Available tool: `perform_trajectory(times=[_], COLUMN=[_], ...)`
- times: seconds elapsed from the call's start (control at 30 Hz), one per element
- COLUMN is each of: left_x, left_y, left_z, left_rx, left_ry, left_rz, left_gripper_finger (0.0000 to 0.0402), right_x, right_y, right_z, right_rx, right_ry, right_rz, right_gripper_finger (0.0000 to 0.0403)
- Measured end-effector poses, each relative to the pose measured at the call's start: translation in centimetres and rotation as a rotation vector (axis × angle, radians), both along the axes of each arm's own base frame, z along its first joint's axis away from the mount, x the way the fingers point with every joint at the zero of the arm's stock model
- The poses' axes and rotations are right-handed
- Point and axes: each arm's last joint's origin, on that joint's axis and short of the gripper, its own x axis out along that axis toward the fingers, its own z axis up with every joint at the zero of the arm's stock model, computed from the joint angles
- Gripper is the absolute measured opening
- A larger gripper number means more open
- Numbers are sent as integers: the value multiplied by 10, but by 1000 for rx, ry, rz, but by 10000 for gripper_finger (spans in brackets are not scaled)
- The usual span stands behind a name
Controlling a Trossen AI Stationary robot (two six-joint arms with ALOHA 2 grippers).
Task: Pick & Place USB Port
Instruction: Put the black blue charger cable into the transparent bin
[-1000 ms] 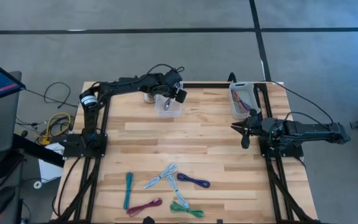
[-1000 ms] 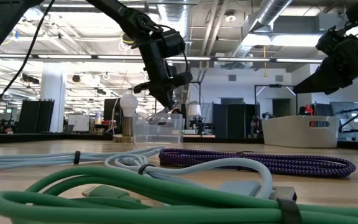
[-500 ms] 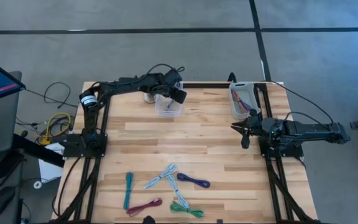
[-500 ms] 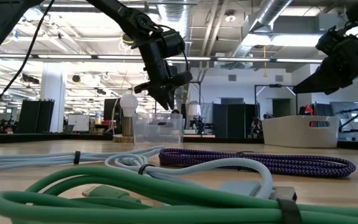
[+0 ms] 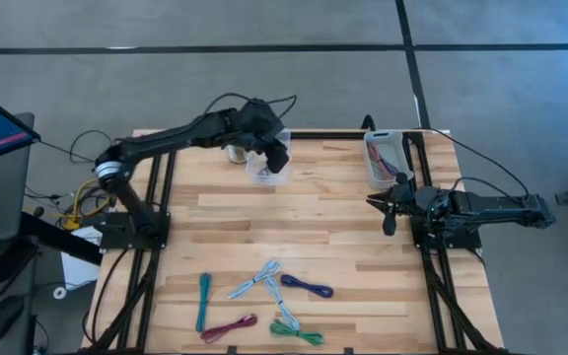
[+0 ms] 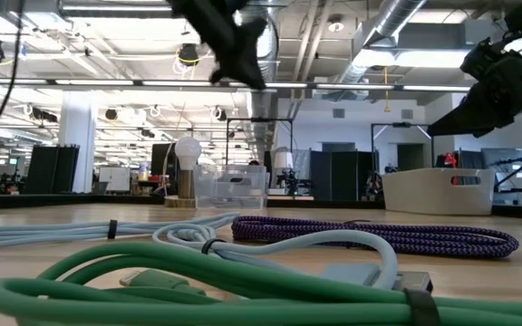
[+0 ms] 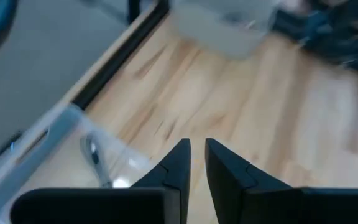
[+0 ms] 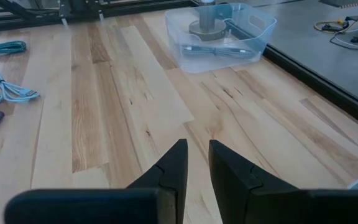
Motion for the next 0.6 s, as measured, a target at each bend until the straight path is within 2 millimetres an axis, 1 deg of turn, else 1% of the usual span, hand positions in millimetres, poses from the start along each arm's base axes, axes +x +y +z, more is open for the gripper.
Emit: perform_trajectory(times=[0.13,0.2,0.3,0.37,0.47,0.53,0.6], left_x=[-27,-42,-62,-73,-84,-88,-88], left_y=[-31,-45,-64,-75,-93,-103,-112], left_z=[34,47,57,55,43,34,27], left_rx=[70,72,-33,-115,-152,-183,-219], left_ry=[-95,-131,-159,-120,30,127,188], left_rz=[-86,-112,-97,-39,63,124,140], left_gripper_finger=[42,40,37,34,24,16,8], right_x=[0,0,0,0,1,1,1], right_y=[0,0,0,0,0,0,0], right_z=[0,1,1,1,2,3,3], right_rx=[0,0,1,2,2,2,2], right_ry=[-4,-9,-10,-12,-22,-32,-34], right_rz=[0,0,-1,-1,-2,-2,-2], right_gripper_finger=[58,58,58,58,58,58,58])
